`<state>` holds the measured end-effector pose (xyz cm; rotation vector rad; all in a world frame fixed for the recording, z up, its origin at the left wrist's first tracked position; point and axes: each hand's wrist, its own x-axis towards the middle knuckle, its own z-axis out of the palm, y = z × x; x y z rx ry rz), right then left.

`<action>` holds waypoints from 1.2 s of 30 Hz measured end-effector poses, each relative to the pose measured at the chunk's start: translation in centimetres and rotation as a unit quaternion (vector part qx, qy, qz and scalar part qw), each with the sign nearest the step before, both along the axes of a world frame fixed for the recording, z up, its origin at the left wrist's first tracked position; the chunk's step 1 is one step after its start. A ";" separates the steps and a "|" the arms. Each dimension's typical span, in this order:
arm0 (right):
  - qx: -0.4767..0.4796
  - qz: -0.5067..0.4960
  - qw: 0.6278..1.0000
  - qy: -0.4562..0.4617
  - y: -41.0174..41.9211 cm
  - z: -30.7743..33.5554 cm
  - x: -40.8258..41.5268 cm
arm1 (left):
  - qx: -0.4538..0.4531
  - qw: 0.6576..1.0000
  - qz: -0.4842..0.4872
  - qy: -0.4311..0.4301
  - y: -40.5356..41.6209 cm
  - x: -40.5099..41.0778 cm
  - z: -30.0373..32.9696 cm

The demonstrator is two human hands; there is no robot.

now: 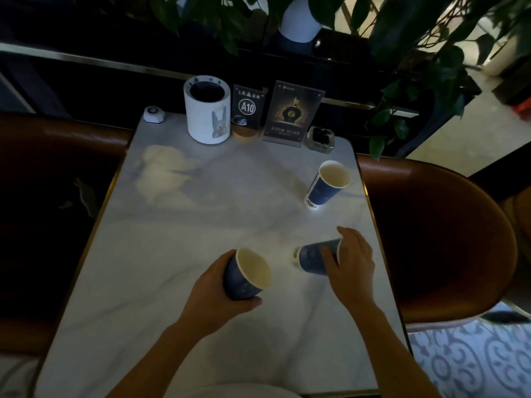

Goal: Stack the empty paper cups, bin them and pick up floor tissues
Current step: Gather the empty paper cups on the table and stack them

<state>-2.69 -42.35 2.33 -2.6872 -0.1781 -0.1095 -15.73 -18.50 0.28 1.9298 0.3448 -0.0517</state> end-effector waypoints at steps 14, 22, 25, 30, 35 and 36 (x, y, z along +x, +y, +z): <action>0.328 0.062 0.938 0.091 4.3 3.9 -3.9 | 0.114 0.992 -0.023 0.050 2.9 -0.6 -0.8; 0.312 0.090 0.941 0.094 5.5 3.7 -4.5 | 0.111 0.992 -0.028 0.053 2.7 -0.6 -0.4; 0.301 0.102 0.944 0.092 5.9 3.8 -4.7 | 0.116 0.991 -0.031 0.051 2.6 -0.6 -0.2; 0.274 0.118 0.949 0.098 6.5 3.5 -5.1 | 0.126 0.990 -0.038 0.045 2.5 -0.3 0.1; 0.270 0.119 0.950 0.105 7.2 3.2 -5.3 | 0.130 0.989 -0.053 0.052 1.9 0.1 0.5; 0.271 0.114 0.949 0.110 7.5 3.3 -5.3 | 0.132 0.988 -0.057 0.053 1.8 0.2 0.5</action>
